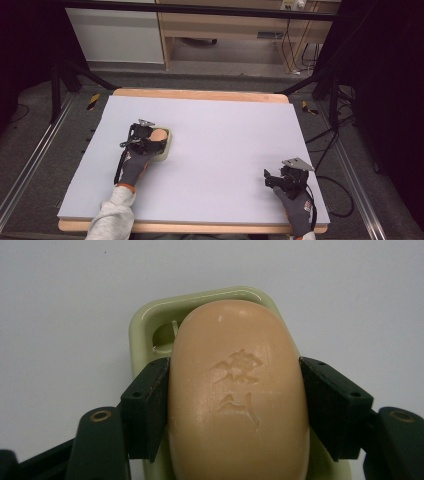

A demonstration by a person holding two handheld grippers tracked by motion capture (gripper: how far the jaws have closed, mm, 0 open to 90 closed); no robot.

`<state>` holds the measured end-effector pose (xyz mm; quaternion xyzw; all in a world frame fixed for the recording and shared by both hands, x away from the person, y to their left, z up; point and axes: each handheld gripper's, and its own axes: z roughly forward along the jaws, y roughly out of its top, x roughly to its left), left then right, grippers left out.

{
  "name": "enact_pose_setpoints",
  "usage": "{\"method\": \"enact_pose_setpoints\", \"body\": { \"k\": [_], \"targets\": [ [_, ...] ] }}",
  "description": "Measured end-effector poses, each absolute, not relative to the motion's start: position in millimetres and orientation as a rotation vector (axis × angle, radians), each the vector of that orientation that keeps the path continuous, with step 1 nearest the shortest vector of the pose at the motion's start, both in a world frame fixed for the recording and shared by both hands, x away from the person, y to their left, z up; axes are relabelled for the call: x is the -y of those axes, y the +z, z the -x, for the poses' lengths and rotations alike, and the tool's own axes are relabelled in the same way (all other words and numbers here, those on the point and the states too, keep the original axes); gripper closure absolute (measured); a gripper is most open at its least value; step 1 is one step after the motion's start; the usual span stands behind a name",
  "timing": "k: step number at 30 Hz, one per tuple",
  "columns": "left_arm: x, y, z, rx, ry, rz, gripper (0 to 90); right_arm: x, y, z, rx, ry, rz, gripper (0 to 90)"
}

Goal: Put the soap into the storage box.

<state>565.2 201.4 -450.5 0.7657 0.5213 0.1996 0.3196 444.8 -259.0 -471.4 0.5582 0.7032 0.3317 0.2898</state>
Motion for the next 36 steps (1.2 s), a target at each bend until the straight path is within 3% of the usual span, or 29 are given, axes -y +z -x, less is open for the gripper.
{"method": "enact_pose_setpoints", "body": {
  "k": [20, 36],
  "targets": [
    [-201.3, -445.3, -561.3, -1.359, 0.519, -2.014, 27.1, 259.7, -471.1, -444.4, -1.872, 0.885, -1.489, 7.6],
    [-206.0, -423.1, -535.7, -1.268, 0.535, -1.944, 26.8, 264.0, -470.0, -442.9, -1.842, 0.883, -1.499, 7.5]
  ]
}}
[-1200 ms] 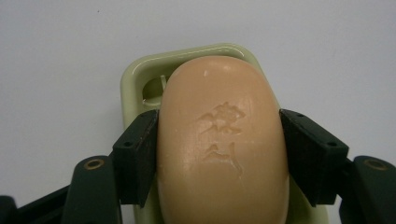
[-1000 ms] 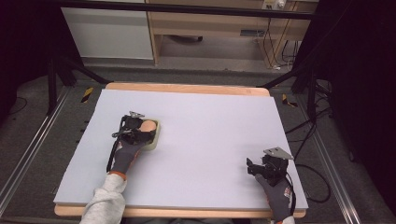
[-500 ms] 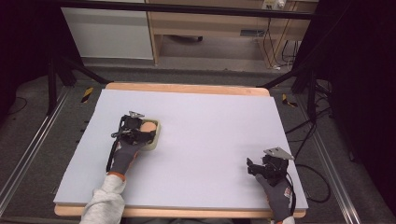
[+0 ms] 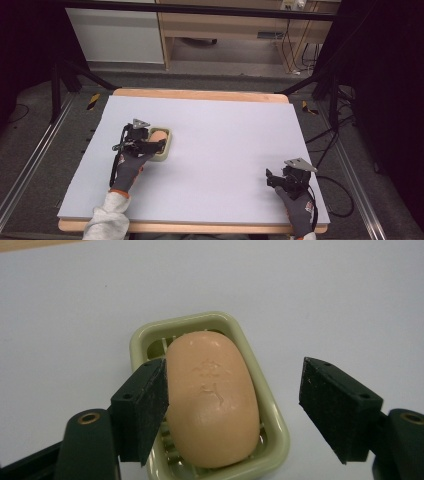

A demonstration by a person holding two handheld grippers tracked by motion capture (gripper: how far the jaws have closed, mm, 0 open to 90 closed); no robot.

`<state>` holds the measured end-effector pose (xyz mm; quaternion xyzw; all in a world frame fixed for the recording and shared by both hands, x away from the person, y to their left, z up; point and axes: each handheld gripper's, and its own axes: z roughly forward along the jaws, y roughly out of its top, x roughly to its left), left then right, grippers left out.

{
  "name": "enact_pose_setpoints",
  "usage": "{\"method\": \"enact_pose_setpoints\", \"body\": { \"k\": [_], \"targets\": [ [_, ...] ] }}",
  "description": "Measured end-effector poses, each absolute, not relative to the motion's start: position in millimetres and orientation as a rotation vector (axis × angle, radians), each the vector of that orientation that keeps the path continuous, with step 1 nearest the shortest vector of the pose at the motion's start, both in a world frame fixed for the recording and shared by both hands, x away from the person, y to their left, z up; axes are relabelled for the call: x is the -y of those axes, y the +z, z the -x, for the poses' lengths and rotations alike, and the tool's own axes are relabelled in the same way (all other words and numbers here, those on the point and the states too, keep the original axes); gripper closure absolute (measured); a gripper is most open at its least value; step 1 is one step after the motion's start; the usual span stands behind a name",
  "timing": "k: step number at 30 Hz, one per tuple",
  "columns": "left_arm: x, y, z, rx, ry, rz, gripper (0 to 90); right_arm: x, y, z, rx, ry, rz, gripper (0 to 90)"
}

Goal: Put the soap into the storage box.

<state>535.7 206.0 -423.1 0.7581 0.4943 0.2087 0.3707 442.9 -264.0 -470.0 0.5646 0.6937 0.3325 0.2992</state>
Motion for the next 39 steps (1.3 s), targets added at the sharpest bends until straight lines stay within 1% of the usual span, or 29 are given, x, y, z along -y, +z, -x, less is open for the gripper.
{"method": "enact_pose_setpoints", "body": {
  "k": [5, 15, 19, 23, 28, 39],
  "targets": [
    [-211.7, -419.9, -517.9, -1.221, 0.547, -1.934, 27.0, 265.4, -469.5, -442.5, -1.832, 0.886, -1.503, 7.5],
    [-223.7, -424.5, -498.4, -1.220, 0.552, -1.867, 27.7, 268.7, -469.2, -441.8, -1.818, 0.886, -1.515, 7.4],
    [-227.5, -428.0, -489.2, -1.200, 0.580, -1.865, 27.6, 270.2, -469.2, -441.7, -1.813, 0.888, -1.520, 7.4],
    [-236.4, -433.2, -477.2, -1.202, 0.608, -1.854, 28.0, 271.1, -469.1, -441.5, -1.808, 0.881, -1.521, 7.4],
    [-243.8, -438.1, -468.6, -1.212, 0.610, -1.868, 28.0, 272.7, -469.3, -441.8, -1.800, 0.876, -1.529, 7.3],
    [-262.8, -450.4, -450.4, -1.247, 0.619, -1.840, 28.0, 275.7, -469.3, -441.5, -1.788, 0.876, -1.546, 7.3]
  ]
}}
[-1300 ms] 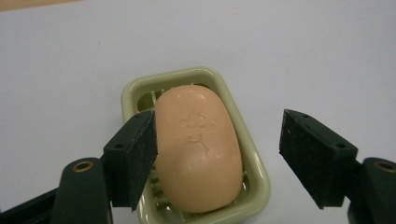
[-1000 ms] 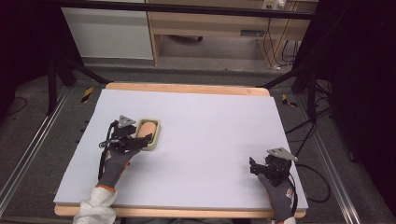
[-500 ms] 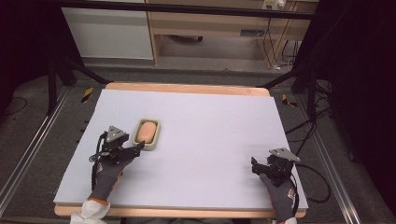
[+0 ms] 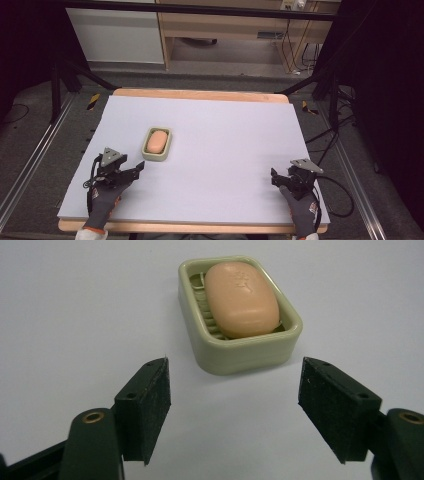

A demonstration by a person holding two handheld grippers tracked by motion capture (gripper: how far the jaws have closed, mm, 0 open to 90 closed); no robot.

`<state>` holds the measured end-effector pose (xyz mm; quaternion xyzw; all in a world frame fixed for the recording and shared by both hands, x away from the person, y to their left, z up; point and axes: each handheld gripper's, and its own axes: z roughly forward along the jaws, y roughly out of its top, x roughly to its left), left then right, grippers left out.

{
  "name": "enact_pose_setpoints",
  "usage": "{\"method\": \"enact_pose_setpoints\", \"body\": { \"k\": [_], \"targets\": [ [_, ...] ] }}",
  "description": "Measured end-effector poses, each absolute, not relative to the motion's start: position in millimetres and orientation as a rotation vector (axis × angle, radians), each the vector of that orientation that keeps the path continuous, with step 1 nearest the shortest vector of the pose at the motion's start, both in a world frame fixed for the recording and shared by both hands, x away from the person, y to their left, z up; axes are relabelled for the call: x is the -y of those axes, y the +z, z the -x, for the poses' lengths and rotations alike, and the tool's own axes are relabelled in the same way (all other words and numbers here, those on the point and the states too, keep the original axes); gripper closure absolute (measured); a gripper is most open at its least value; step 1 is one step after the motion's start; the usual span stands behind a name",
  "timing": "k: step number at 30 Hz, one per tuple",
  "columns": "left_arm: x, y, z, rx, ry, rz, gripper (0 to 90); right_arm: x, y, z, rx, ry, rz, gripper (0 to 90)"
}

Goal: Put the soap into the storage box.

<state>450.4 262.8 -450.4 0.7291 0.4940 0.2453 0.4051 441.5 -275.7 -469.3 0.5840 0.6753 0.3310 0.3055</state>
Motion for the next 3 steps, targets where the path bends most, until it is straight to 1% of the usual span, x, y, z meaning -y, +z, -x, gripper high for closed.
{"method": "enact_pose_setpoints", "body": {
  "k": [3],
  "targets": [
    [-268.5, -453.5, -448.5, -1.266, 0.611, -1.818, 28.0, 275.9, -469.5, -441.6, -1.786, 0.881, -1.551, 7.3]
  ]
}}
